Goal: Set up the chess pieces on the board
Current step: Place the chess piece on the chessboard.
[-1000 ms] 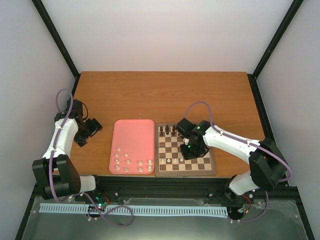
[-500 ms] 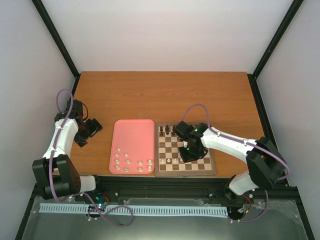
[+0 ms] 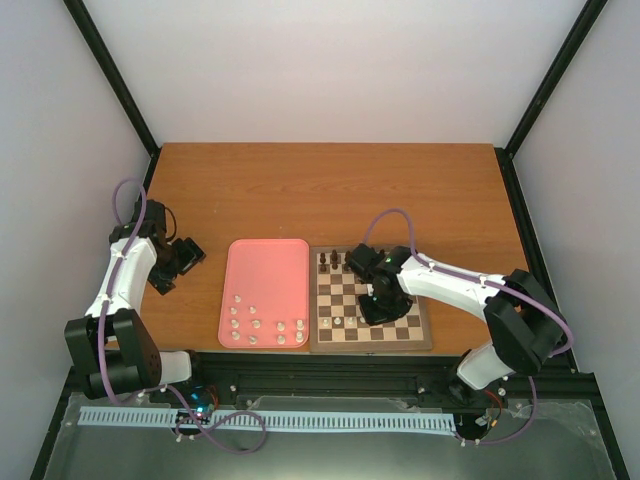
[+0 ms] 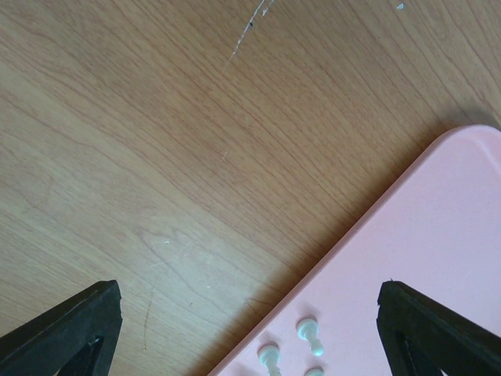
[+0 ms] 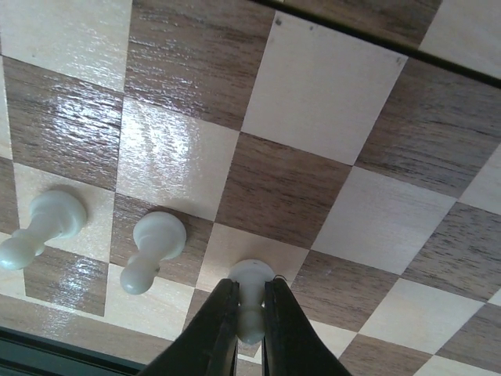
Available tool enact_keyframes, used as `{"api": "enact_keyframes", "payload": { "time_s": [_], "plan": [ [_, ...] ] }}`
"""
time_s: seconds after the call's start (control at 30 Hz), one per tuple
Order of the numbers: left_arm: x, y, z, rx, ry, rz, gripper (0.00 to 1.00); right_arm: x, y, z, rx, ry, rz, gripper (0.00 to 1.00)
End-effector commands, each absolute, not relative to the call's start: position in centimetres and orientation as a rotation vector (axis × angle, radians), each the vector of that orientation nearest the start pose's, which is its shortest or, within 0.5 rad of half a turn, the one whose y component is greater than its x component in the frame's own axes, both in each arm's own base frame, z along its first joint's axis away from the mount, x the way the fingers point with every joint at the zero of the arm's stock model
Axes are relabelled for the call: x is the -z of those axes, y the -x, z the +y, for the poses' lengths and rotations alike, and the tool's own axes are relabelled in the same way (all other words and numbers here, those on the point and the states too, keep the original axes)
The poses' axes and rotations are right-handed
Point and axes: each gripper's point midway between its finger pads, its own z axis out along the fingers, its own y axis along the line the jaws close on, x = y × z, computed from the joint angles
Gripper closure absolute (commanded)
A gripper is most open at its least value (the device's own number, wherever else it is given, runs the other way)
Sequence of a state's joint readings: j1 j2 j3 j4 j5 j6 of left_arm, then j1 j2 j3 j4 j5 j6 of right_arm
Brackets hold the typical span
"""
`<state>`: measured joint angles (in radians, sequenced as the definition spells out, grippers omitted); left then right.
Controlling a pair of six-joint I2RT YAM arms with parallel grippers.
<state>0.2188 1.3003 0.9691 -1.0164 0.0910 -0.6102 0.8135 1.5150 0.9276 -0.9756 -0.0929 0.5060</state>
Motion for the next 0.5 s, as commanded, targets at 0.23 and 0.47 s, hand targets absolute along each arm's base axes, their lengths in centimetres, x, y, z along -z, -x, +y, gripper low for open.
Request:
{"api": "enact_keyframes", "payload": {
  "time_s": [0.23,0.47],
  "plan": [
    [-11.1,-25.5,4.1,0.212,1.169,2.658,0.0,-4.5,-15.6,18.9,-0.117,0.492,3.148,0.87],
    [-11.1,-25.4,4.1,0.21,1.17,2.658,0.0,-5.9,-15.8,19.2,-0.148,0.489,3.128,0.81]
  ]
}}
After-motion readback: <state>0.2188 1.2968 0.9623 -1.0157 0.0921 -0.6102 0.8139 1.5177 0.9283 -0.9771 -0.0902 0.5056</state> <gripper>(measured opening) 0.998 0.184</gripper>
